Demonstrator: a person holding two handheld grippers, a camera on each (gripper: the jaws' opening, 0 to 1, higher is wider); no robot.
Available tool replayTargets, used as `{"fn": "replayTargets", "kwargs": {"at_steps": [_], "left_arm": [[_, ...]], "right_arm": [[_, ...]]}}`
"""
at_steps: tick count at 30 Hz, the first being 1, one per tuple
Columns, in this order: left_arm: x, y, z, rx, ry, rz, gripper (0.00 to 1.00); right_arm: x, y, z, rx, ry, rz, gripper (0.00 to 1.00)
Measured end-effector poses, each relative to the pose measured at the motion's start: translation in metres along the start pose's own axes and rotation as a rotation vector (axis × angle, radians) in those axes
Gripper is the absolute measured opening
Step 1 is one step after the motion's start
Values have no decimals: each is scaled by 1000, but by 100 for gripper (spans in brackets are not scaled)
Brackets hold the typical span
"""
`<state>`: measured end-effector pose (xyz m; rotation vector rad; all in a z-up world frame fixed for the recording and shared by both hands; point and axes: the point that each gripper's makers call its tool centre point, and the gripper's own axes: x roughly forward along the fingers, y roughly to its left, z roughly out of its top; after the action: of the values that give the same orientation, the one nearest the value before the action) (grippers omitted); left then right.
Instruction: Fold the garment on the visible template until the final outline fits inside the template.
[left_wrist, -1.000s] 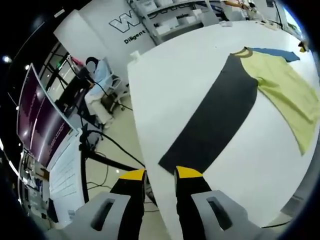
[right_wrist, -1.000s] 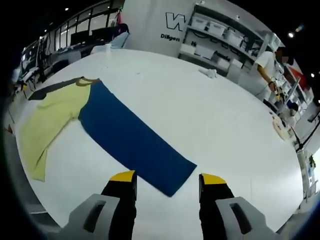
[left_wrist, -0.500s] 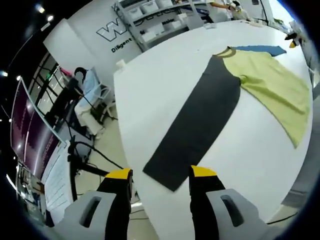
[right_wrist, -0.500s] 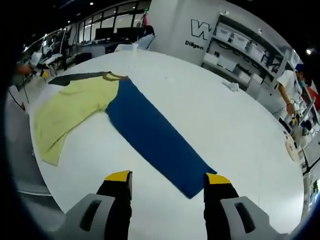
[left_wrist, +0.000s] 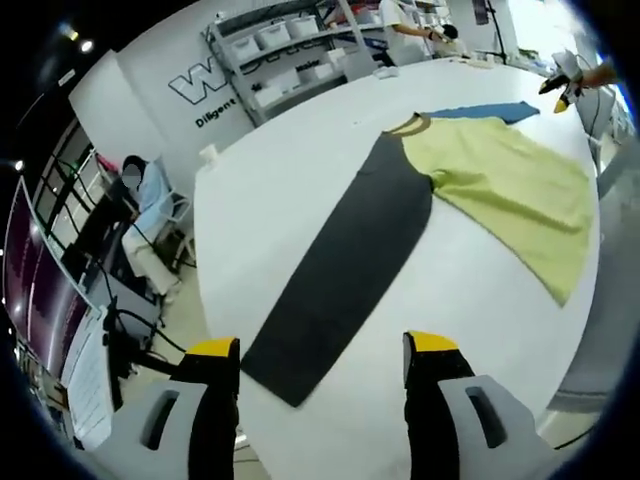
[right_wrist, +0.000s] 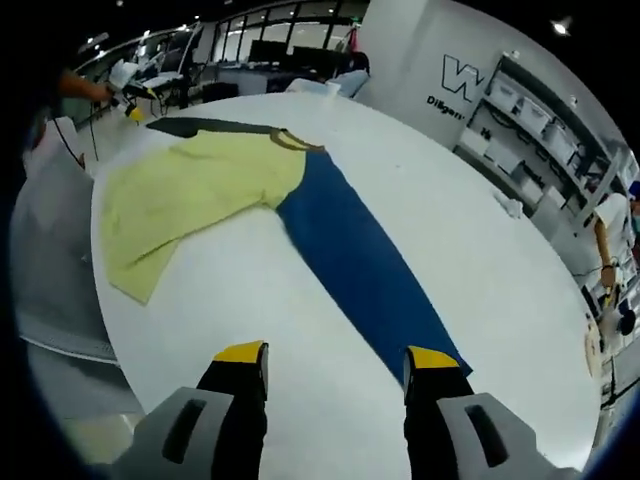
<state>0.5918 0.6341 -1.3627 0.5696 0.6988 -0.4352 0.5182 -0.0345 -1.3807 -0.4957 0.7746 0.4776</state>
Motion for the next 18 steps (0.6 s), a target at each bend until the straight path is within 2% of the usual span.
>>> {"fn": "replayTargets", "kwargs": {"at_steps": [10,18], "left_arm": [[1,-12,-6,13,10,-29,66],[4,-14,-5,7,9,-32,67]], "right_arm": [[1,33,9,-64,-27,63,51],[8,49,2,-58,-28,105,51]]}}
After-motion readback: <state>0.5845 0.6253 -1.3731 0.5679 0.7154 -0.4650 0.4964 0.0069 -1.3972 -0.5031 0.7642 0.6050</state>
